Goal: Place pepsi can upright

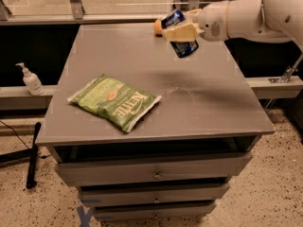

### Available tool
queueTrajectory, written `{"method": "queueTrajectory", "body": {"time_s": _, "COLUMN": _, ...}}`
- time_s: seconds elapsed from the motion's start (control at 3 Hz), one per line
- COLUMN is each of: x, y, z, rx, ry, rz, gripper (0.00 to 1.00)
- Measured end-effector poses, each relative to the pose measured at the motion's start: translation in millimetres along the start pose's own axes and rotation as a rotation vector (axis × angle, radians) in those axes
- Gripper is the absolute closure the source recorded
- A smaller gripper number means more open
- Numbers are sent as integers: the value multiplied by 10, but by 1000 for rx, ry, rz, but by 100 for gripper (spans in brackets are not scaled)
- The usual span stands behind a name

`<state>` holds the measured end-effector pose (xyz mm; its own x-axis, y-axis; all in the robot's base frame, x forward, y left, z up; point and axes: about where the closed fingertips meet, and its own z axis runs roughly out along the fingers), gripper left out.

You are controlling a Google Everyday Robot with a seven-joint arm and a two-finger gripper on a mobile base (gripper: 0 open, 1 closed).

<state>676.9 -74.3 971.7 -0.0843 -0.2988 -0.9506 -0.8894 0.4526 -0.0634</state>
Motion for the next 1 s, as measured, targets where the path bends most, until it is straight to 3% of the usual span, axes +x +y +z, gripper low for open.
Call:
{"method": "queueTrajectory", "body": {"time_s": 0.67, "x": 397, "y": 68, "z": -561, "rx": -9, "ry": -380, "rz": 10, "gripper": 100}}
{"method": "queueTrajectory", "body": {"time_s": 1.0, "x": 357, "y": 101, "z": -568, "rx": -9, "ry": -411, "rz": -33, "gripper": 100}}
